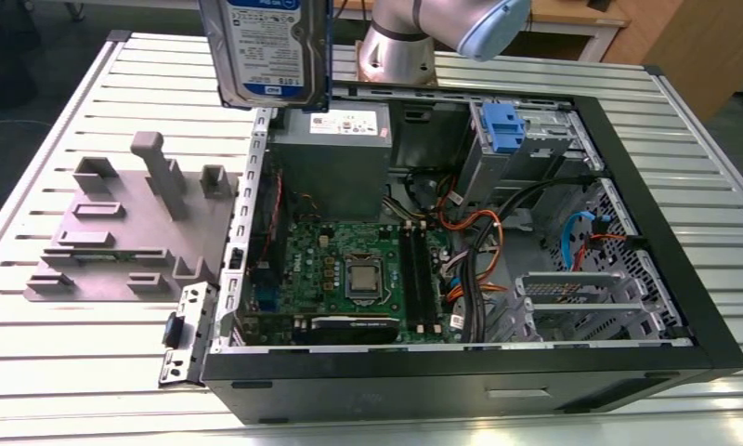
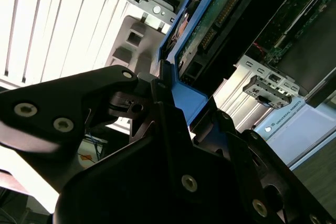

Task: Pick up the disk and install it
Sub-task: 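Pick up the disk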

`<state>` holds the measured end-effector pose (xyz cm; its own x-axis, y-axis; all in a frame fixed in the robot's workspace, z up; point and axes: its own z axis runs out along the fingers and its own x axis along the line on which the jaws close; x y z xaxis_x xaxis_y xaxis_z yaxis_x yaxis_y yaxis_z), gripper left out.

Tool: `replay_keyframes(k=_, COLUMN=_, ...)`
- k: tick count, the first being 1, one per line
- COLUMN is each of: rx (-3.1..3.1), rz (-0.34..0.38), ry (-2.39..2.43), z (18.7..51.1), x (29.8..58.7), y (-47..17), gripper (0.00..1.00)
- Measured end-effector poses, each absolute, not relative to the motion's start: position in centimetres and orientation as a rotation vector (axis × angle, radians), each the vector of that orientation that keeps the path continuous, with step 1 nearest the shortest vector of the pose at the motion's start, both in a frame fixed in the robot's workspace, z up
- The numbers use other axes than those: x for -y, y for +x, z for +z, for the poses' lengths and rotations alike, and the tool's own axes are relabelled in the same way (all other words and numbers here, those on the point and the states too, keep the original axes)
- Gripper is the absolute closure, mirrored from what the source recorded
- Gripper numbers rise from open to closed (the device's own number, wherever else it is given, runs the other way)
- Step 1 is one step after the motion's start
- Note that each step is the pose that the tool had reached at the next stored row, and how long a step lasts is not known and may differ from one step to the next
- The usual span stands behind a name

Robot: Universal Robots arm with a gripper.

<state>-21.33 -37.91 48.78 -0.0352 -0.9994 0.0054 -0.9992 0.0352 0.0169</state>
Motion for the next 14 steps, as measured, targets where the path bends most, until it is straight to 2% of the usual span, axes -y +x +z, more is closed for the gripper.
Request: replay_keyframes(k=14, rx=2.249, rz=-0.013, ry=2.171, z=48.78, x=38.03, y=-21.03, gripper=0.63)
